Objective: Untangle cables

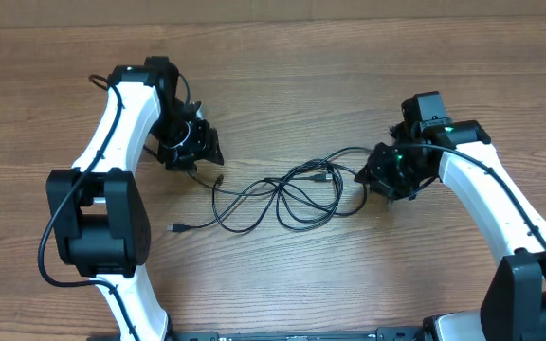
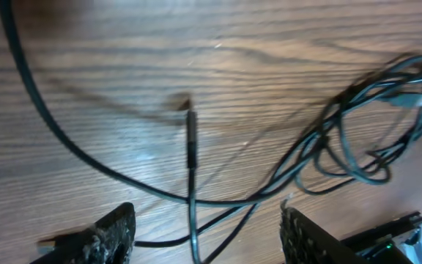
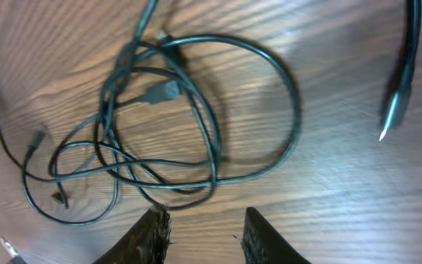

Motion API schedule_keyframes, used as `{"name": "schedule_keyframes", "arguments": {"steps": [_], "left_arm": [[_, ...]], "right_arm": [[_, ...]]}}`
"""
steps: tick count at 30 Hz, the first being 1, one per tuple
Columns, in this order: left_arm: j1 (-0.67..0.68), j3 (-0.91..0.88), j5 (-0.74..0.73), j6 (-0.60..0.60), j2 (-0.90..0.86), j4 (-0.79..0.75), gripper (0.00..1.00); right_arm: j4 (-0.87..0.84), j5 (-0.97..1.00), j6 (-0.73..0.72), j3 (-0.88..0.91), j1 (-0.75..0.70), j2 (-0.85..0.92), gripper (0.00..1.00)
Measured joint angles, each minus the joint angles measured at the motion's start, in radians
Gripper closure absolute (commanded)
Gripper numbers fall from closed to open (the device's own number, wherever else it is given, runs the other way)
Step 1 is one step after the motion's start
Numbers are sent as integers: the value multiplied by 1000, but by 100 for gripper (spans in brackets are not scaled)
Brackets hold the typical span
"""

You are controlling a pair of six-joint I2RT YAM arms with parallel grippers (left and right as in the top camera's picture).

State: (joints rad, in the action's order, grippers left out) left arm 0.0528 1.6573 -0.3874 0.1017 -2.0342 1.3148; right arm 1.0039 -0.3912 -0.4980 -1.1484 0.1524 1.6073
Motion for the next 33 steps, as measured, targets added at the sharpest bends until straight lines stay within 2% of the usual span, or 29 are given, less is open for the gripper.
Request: {"name": "schedule_keyframes", "arguments": {"steps": [2, 3, 6, 7, 9, 11, 14, 18, 24, 33], "left_arm": [[1, 27, -5, 0, 0, 8, 41], [4, 47, -10, 0, 0, 16, 48], [11, 83, -45, -1, 0, 16, 63], [14, 85, -56, 2, 0, 14, 65], [27, 86, -79, -1, 0, 7, 64], [59, 86, -92, 0, 0, -13, 57], [122, 85, -96, 3, 0, -72, 53], [230, 77, -39, 58, 0, -153, 53], [317, 26, 27, 125, 0, -210, 58], [373, -109, 70, 140, 0, -297, 66]], "right_arm": [[-27, -2, -4, 0, 24, 0, 68], [-48, -2, -9, 4, 39, 0, 68], [-99, 2, -36, 20, 85, 0, 76], [-111, 9, -47, 27, 98, 0, 78], [-137, 39, -82, 43, 127, 0, 82], [-159, 66, -112, 59, 156, 0, 84], [-199, 92, -146, 80, 192, 0, 87], [-227, 116, -187, 110, 222, 15, 87], [-249, 130, -205, 142, 241, 63, 87], [-258, 84, -209, 215, 249, 114, 87]]}}
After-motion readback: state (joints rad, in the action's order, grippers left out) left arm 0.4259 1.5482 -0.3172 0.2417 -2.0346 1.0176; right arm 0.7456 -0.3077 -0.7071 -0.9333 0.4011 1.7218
